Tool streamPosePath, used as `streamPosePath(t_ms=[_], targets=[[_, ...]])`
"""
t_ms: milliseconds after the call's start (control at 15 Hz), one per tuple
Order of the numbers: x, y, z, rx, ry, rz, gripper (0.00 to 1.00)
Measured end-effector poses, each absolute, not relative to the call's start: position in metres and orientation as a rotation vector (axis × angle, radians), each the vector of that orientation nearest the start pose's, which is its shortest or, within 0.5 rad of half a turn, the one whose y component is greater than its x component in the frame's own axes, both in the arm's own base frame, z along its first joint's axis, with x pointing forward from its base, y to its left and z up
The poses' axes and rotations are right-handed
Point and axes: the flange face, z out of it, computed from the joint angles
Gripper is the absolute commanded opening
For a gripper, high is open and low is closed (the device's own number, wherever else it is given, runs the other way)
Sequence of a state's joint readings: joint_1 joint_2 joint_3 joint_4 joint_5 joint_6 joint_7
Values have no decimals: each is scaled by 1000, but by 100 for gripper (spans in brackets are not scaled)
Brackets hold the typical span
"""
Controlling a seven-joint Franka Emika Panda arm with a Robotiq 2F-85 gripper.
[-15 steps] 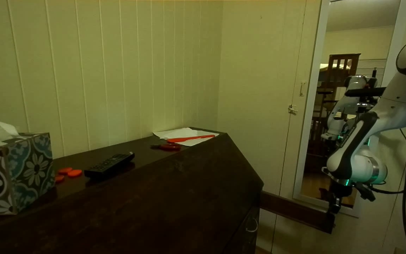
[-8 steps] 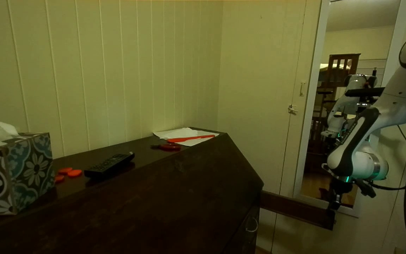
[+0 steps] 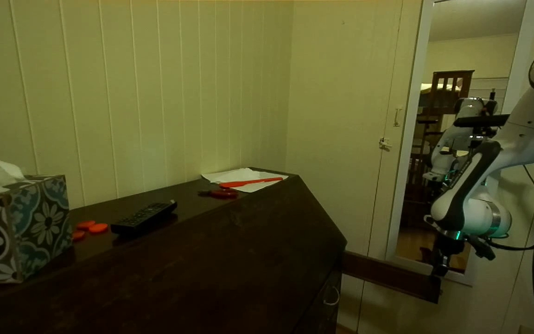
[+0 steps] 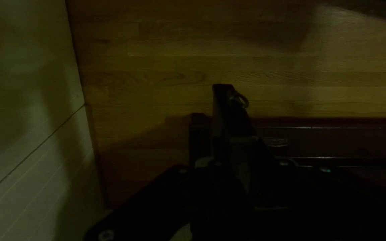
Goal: Push out the compartment on the far right side of the dresser
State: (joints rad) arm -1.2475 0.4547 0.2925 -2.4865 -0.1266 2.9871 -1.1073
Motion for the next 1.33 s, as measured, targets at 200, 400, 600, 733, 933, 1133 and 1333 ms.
streamPosePath(t_ms=[200,400,600,733,933,1133,1333], targets=[[287,-372,128,-3103,-382,-204,6],[287,-374,128,-3094,-383,-194,6],[288,-374,128,-3092,-386,-187,6],[288,-374,128,-3092,-387,-186,6],[288,-374,128,-3092,-388,-186,6],[289,-374,128,-3092,-387,-186,6],[289,-375,126,-3089,-384,-186,6]])
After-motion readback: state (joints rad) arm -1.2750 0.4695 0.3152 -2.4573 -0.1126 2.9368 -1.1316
